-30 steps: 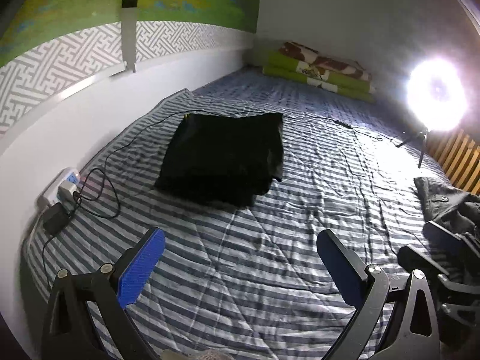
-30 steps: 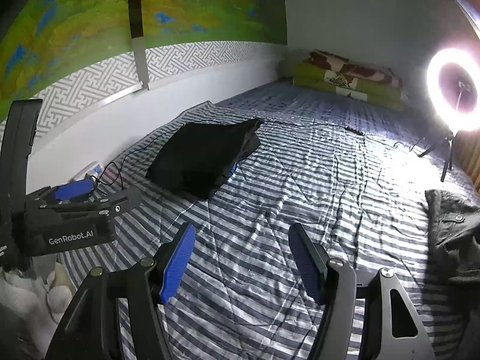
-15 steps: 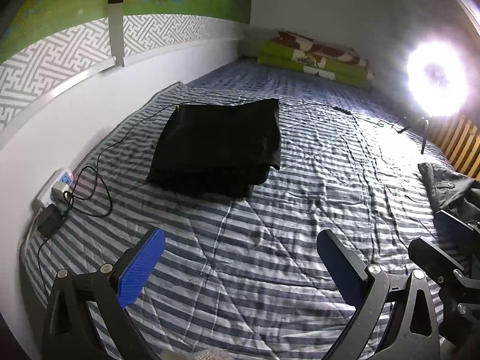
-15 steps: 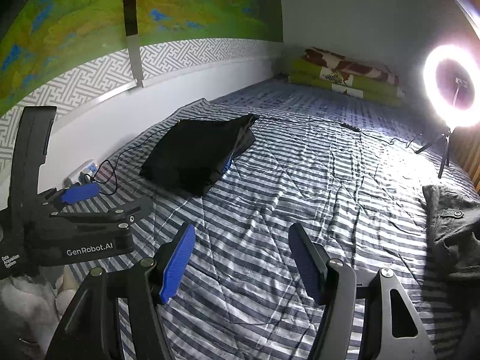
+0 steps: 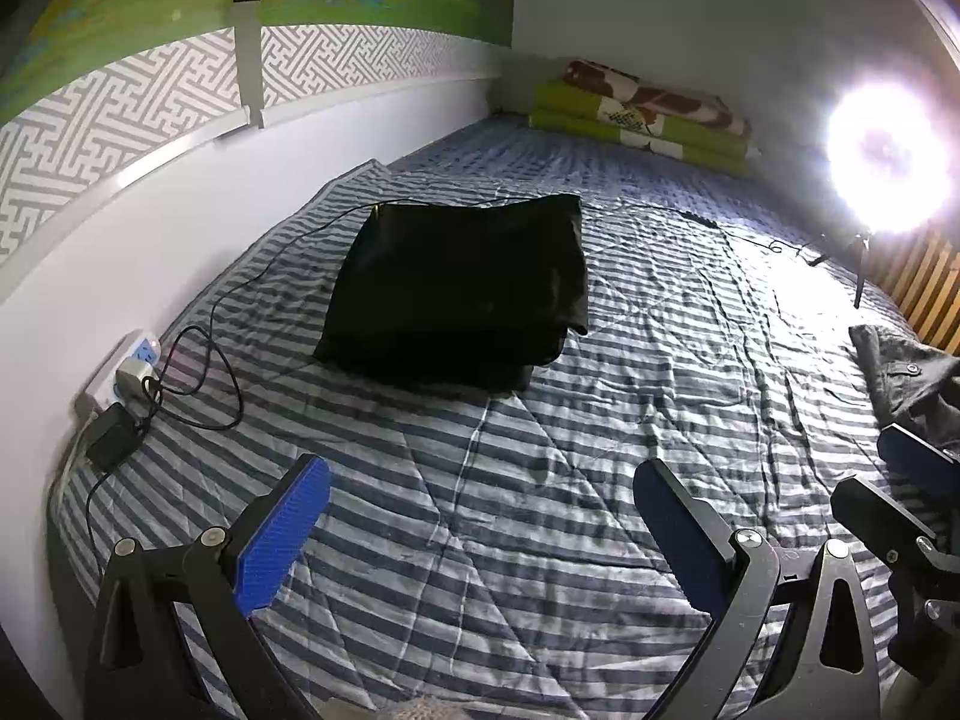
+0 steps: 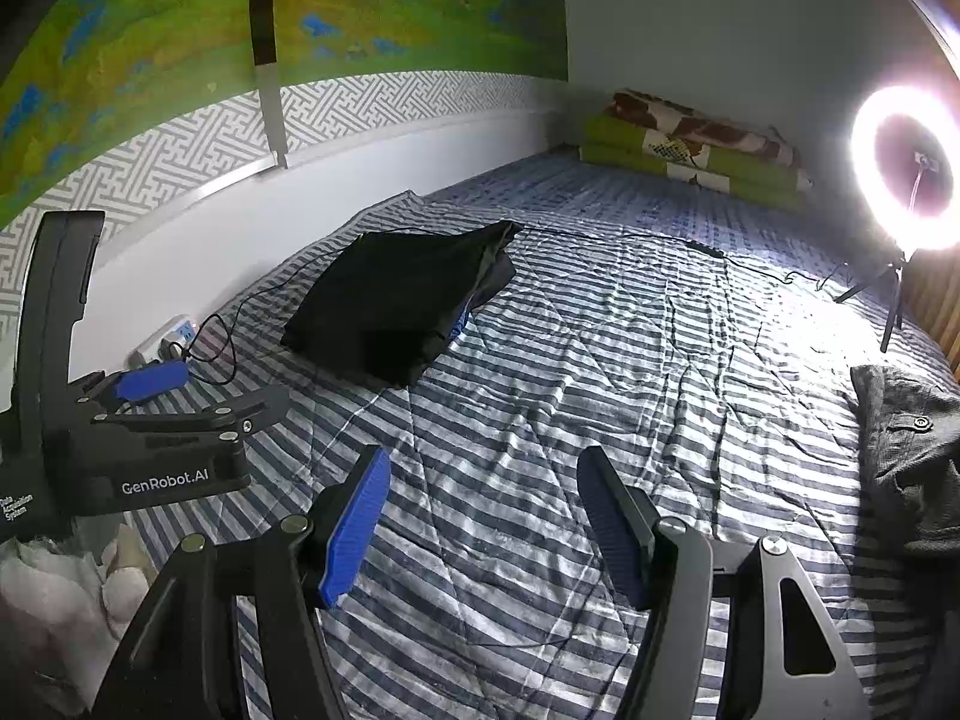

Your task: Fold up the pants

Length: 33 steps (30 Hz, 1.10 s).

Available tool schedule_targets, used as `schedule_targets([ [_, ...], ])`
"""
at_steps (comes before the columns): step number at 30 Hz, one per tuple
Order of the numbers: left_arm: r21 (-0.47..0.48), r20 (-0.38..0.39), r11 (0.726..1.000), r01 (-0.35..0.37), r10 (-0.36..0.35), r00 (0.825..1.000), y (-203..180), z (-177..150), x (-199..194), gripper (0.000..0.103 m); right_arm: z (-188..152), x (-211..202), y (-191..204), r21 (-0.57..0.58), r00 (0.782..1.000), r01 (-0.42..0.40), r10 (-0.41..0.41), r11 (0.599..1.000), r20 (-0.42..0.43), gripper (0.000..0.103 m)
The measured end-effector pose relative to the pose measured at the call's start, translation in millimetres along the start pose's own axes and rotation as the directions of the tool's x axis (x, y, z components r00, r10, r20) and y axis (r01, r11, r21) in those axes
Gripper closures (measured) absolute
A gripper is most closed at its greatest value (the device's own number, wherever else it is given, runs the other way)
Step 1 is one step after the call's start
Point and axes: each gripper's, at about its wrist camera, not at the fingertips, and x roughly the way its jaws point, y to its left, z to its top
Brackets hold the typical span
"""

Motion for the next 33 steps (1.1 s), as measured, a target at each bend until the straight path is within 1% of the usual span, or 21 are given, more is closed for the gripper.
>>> schedule_targets([
  [8, -0.028, -0.007, 1.000, 0.006, -0.006, 1.000, 9.0, -2.0, -0.4, 0.001, -0.4, 1.6, 2.2, 0.003, 1.000, -0.003, 0.003, 1.000, -0.003, 0.042],
  [26, -0.045, -0.013, 0.999, 0.013, -0.014, 1.000, 11.6, -2.7, 2.8, 0.001, -3.3, 4.5, 6.2, -0.005, 1.000, -0.003, 0.003, 1.000, -0.011, 0.042],
  [33, -0.046, -0.024, 0.998, 0.034, -0.035, 0.999, 8.8, -4.4, 4.5, 0.001, -6.6, 7.6, 7.1, -0.008, 1.000, -0.001, 0.001, 1.000, -0.024, 0.042],
])
